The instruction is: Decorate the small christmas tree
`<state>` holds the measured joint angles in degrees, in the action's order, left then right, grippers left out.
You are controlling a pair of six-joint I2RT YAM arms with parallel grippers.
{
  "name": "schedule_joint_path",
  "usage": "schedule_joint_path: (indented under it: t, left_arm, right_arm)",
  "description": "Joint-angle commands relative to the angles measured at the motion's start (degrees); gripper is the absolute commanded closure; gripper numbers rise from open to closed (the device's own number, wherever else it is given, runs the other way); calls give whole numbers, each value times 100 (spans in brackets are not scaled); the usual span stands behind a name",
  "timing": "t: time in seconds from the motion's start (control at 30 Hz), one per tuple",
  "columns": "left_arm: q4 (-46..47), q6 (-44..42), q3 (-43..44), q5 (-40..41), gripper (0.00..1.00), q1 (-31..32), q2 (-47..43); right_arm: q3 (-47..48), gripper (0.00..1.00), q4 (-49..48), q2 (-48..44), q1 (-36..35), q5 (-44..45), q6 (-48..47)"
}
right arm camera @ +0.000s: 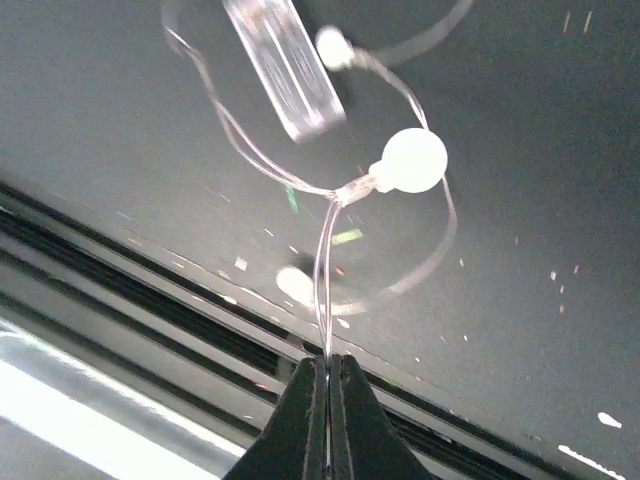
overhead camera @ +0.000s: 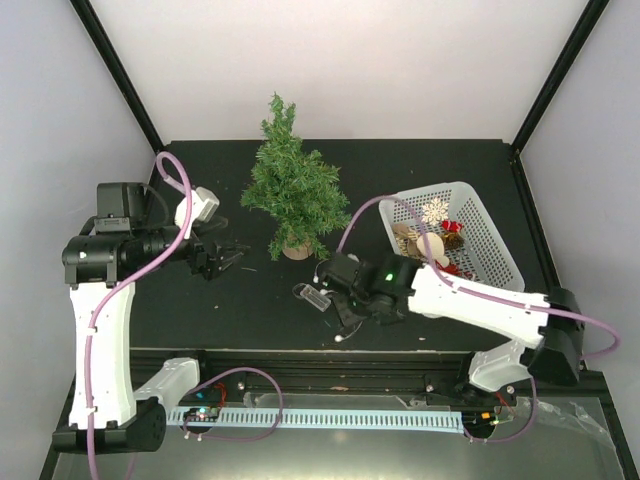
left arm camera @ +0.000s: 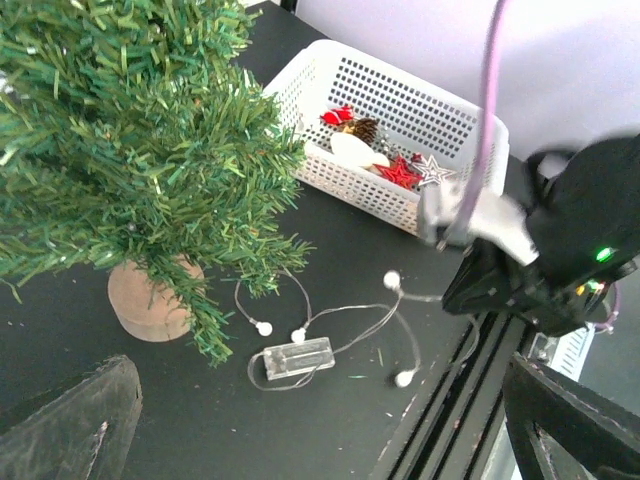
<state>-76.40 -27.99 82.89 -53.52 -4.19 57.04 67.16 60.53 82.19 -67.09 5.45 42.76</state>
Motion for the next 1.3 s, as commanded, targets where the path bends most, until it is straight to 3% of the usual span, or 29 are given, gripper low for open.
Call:
schedule_joint_path:
  t: [0.0,0.33,0.53,0.67,0.93,1.27]
  left_arm:
    - [-310,-603,388,76,1,49,-9]
    - [-634,-1317,433,-403,1,459,-60]
    - [-50,-1005,23,-295,1,1065,-184]
    - [639,-473,-431,209,1,1768,-320]
    - [1187,-52,-678,376,1,2354,-72]
    - [1700,692,-440,-182,1,2396,398]
  right_arm:
    - [1233,99,954,-301,22,537,-196]
    - [3999,99,2106,-1,97,883,-360]
    - [5571,99,2637,366,99,913,-523]
    - [6318,99,2622,439,108,730,-638]
    - [6340,99,2138,153,104,10,-807]
    - [6174,99,1347,-127,94,-1475,-824]
